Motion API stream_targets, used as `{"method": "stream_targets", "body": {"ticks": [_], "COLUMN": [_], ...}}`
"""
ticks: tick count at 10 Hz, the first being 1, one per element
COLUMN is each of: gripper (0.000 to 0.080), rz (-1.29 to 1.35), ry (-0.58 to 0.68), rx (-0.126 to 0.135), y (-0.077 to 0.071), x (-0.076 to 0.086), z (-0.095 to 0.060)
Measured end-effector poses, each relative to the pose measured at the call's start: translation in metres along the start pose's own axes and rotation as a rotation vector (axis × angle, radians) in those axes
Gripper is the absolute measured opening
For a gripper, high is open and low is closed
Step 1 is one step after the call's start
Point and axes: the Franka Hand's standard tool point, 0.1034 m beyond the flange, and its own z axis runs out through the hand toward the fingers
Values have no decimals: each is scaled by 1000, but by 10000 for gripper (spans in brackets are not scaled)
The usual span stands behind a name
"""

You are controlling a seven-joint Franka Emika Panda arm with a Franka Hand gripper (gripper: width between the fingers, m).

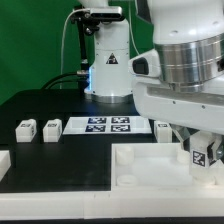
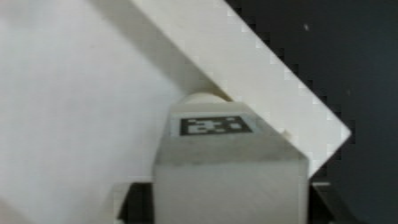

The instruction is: Assemble one leg

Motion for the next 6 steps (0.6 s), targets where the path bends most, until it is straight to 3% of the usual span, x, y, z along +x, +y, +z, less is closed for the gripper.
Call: {"method": "stream_targets", "body": {"ticks": [1,2,4,6], "gripper": [296,296,296,296], "rz": [190,327,505,514], "ry": [-16,-26,-23,-24], "rx": [27,33,37,36], "y": [0,0,-1,-1], "x": [1,0,-2,-2], "z": [0,0,1,1]}}
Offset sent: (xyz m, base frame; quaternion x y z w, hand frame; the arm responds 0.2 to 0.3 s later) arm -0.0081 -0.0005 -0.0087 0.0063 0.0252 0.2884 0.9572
